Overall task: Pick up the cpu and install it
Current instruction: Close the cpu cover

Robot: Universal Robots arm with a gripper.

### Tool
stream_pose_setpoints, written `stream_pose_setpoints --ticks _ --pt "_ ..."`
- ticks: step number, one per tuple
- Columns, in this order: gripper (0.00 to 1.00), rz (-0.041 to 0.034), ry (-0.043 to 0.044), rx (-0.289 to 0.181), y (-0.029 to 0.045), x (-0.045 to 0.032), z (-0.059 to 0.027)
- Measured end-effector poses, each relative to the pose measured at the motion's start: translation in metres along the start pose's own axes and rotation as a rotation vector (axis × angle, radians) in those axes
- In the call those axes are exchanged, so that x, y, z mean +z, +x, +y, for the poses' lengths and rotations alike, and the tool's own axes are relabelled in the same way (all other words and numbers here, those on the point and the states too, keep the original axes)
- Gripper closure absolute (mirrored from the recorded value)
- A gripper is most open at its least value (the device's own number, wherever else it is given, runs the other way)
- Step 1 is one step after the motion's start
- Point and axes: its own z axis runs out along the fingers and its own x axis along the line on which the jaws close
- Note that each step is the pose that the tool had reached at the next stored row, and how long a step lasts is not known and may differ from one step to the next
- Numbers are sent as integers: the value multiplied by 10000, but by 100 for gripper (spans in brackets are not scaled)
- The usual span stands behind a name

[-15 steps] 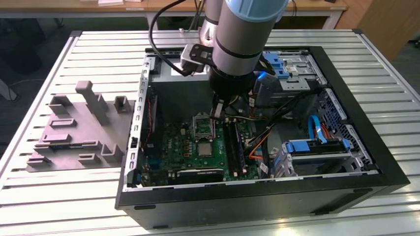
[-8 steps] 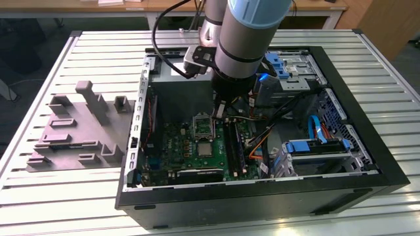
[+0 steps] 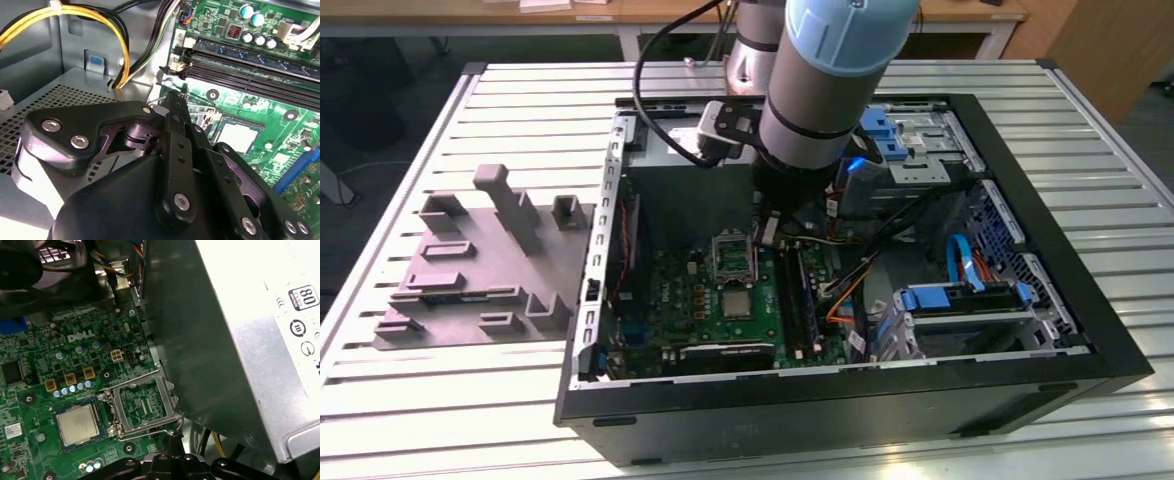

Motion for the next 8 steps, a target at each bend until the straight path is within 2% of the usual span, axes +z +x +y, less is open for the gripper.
stream_pose_setpoints --ticks 3,4,6,7,8 --pt "89 -100 -14 -13 -1 8 -3" --pt "89 -211 -43 -28 -1 9 -5" --pt "89 -500 -126 -61 0 12 -5" --pt "89 -601 -154 -72 0 15 -5" --pt "89 -650 -161 -78 1 19 -5"
